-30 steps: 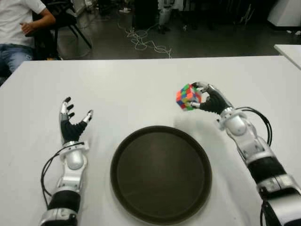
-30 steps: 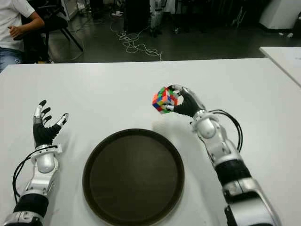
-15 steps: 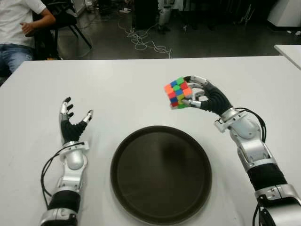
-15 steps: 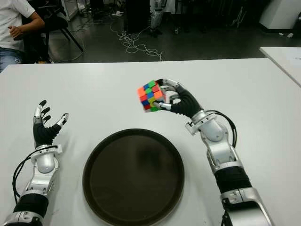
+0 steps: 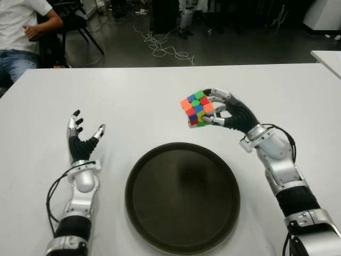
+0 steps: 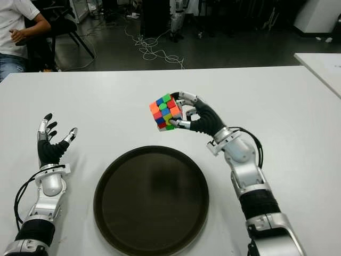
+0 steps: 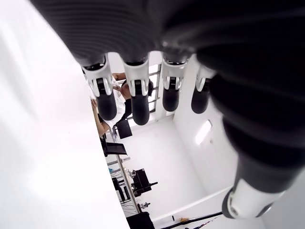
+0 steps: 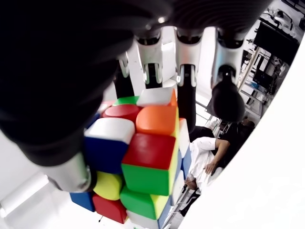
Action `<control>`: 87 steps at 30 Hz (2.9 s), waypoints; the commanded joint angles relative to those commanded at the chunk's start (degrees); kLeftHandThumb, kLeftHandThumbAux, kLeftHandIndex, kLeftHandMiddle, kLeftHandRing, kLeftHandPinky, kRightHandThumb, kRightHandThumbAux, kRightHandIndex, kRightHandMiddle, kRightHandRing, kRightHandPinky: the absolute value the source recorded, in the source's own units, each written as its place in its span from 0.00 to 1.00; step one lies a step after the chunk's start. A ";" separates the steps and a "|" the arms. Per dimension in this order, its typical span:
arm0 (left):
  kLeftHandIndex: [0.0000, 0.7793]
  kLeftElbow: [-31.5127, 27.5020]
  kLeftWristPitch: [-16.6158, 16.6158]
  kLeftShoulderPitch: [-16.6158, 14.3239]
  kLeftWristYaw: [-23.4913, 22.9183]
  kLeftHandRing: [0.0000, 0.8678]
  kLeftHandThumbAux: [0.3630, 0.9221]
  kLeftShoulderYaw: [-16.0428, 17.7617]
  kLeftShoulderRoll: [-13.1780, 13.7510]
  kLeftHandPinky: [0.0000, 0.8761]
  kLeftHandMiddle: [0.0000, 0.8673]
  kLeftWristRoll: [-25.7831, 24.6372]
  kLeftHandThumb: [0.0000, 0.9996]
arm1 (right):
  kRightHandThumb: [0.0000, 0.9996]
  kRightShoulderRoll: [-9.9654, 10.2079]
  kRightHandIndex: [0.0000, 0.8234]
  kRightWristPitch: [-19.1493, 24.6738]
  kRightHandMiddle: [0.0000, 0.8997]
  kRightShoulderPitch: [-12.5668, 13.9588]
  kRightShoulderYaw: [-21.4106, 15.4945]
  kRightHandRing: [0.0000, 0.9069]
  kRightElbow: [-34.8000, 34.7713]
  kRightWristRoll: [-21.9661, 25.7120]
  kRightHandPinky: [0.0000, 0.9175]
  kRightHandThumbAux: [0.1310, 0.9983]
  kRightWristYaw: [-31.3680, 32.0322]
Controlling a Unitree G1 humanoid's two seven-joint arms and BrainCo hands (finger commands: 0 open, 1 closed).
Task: Pick up the Rubik's Cube and put it in the plate
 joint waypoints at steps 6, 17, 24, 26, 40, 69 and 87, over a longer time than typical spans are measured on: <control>0.07 -0.10 0.26 0.00 -0.13 0.11 0.61 -0.04 0.04 0.16 0.09 0.01 0.00 | 0.68 0.05 0.53 -1.01 0.87 -0.26 0.35 0.91 1.11 -1.21 0.89 0.68 -0.53; 0.09 0.05 0.69 0.01 -0.15 0.12 0.67 -0.01 0.27 0.17 0.10 0.08 0.00 | 0.27 -0.50 0.64 -4.20 0.87 -0.40 2.26 0.92 1.83 -4.47 0.90 0.64 0.26; 0.09 0.36 0.33 -0.23 -0.24 0.14 0.66 0.25 0.05 0.22 0.11 -0.46 0.00 | 0.03 -1.34 0.72 -3.92 0.90 -0.05 4.04 0.93 0.24 -3.53 0.91 0.70 5.16; 0.09 0.45 0.32 -0.21 -0.29 0.14 0.66 0.29 -0.02 0.22 0.11 -0.57 0.00 | 0.02 -1.91 0.73 -3.93 0.90 -0.09 4.73 0.93 -0.07 -3.33 0.91 0.71 7.28; 0.07 0.99 0.33 -0.46 -0.12 0.12 0.68 0.48 -0.25 0.20 0.09 -0.85 0.00 | 0.00 -4.59 0.80 -0.12 0.92 0.72 8.67 0.95 -6.72 -7.71 0.94 0.77 11.35; 0.09 0.00 -0.23 0.10 -0.35 0.13 0.64 0.06 -0.16 0.17 0.11 -0.48 0.00 | 0.00 -6.32 0.75 2.68 0.94 0.18 10.82 0.97 -11.68 -1.36 0.94 0.58 23.58; 0.09 -0.16 -0.25 0.09 -0.30 0.12 0.66 0.21 -0.18 0.19 0.10 -0.51 0.00 | 0.00 -6.03 0.76 3.66 0.97 -0.45 10.14 0.99 -11.55 -0.73 0.97 0.60 24.12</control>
